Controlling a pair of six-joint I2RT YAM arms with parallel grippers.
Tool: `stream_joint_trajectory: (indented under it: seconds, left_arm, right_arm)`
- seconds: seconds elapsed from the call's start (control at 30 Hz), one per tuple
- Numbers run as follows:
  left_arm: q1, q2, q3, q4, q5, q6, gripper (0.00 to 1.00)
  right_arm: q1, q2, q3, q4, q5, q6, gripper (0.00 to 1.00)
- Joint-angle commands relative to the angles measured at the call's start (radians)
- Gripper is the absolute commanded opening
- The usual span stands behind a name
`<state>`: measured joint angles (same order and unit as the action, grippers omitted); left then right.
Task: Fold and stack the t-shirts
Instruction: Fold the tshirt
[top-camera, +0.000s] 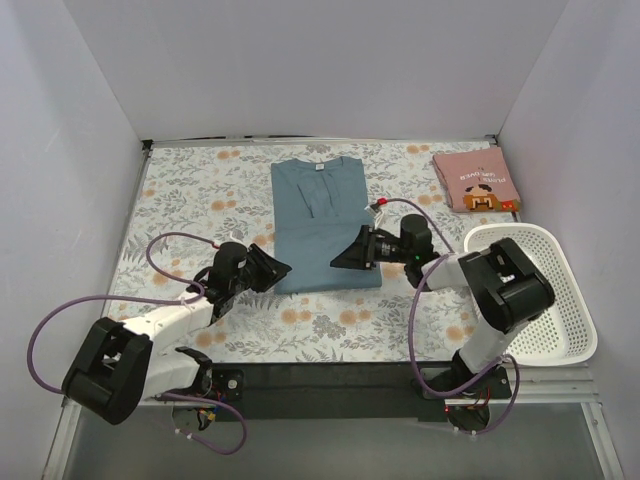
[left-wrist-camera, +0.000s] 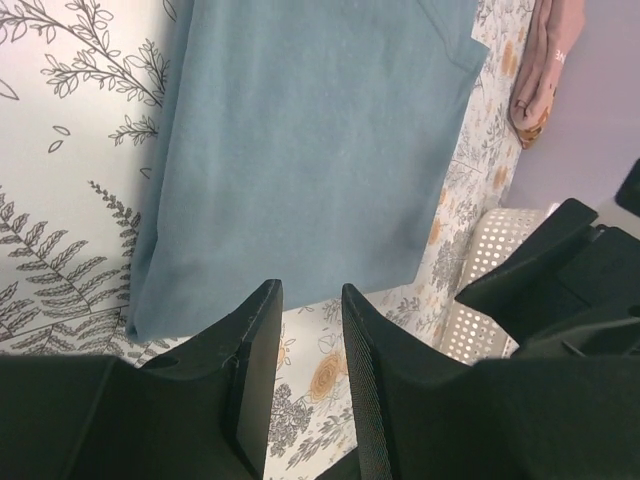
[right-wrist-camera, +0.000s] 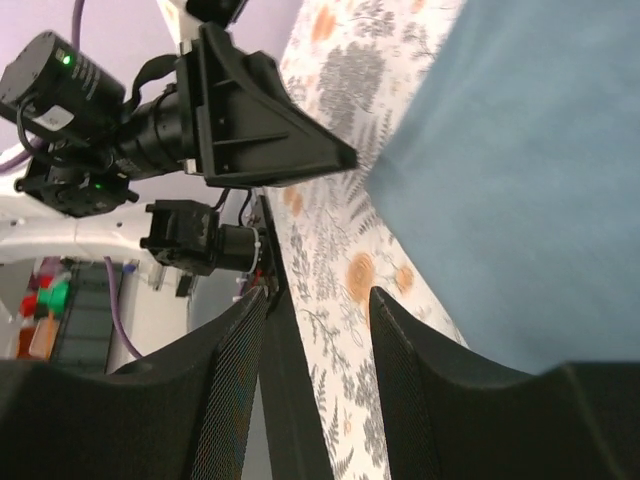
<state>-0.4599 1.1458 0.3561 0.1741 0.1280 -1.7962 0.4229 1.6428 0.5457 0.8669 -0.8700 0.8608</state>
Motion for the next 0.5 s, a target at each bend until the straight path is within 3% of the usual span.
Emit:
stream_joint_trajectory:
  seconds: [0.0, 0.03, 0.13, 0.3, 0.37, 0.47]
  left_arm:
    - [0.004, 0.038, 0.053, -0.013, 0.002, 0.024, 0.3]
    - [0.004, 0.031, 0.053, -0.016, -0.002, 0.026, 0.3]
    - [0.004, -0.012, 0.043, -0.044, -0.039, 0.041, 0.3]
    - [0.004, -0.034, 0.027, -0.074, -0.048, 0.058, 0.3]
    - [0.004, -0.024, 0.026, -0.068, -0.041, 0.057, 0.3]
    - [0.004, 0.009, 0.052, -0.048, -0.028, 0.061, 0.3]
  right_arm:
    - [0.094, 0.148, 0.048, 0.283, 0.031, 0.226, 0.53]
    - [0.109, 0.193, 0.048, 0.422, 0.037, 0.275, 0.53]
    - [0.154, 0.363, 0.056, 0.587, 0.058, 0.4, 0.53]
    - [0.18, 0.427, 0.03, 0.471, 0.129, 0.289, 0.53]
    - [0.165, 0.381, 0.02, 0.373, 0.147, 0.252, 0.53]
    - [0.12, 0.286, 0.002, 0.354, 0.128, 0.241, 0.53]
